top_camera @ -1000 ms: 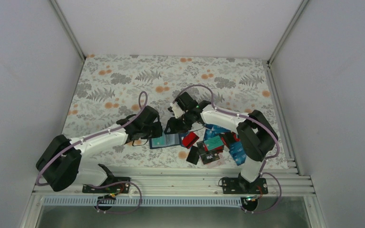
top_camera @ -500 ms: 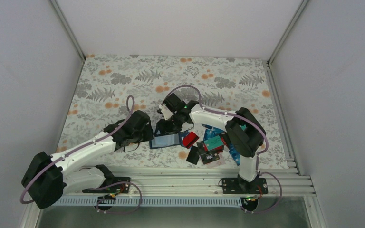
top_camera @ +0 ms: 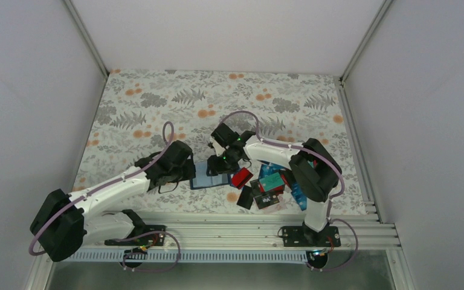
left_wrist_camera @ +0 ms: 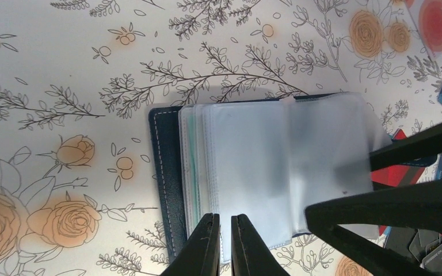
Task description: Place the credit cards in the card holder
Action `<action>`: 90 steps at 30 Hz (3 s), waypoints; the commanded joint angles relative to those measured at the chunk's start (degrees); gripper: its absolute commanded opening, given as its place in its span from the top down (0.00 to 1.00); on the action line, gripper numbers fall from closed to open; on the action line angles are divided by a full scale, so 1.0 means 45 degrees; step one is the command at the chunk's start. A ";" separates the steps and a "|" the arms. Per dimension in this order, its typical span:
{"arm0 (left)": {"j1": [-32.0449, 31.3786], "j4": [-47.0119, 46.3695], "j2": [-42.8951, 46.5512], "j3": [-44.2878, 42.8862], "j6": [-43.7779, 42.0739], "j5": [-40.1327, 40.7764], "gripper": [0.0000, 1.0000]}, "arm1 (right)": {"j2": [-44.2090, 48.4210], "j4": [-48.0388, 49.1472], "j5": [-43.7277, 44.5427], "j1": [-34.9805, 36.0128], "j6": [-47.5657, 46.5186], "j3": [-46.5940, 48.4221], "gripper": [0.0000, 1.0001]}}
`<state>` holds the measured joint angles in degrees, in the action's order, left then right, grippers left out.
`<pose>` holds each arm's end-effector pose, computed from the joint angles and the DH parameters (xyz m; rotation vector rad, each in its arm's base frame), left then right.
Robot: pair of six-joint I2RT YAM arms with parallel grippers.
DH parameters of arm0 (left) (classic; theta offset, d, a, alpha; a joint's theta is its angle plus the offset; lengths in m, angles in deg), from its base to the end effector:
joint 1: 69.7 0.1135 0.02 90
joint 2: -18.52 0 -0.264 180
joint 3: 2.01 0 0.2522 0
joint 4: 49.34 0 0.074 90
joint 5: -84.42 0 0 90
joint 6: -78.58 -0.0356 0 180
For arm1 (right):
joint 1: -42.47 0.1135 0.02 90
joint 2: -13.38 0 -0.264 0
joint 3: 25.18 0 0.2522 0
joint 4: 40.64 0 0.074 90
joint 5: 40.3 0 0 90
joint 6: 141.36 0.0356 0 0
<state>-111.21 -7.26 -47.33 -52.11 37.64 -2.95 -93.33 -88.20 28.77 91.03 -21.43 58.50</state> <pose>0.1606 -0.1400 0.1932 -0.1934 2.6631 -0.5040 0.2311 0.2810 0.1665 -0.5822 2.9610 0.7578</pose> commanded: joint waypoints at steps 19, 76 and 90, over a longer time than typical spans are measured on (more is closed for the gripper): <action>-0.1162 -0.3017 -0.1939 -0.1080 -0.2420 -0.2217 0.83 | 0.6093 -0.1668 0.2096 -0.1961 0.0382 -0.4411 0.30; -0.2857 -0.6462 -0.5266 -0.1068 -0.5308 -0.4189 0.64 | 0.4878 -0.3121 0.1441 -0.2616 0.9538 -0.6657 0.01; -0.2816 -0.6489 -0.5549 -0.1102 -0.5126 -0.4254 0.66 | 0.3905 -0.2465 0.1814 -0.2623 0.9177 -0.6594 0.39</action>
<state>-124.11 -34.73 -71.98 -57.09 14.52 -21.31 -72.83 -103.65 30.74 78.64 21.41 30.45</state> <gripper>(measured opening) 0.341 0.653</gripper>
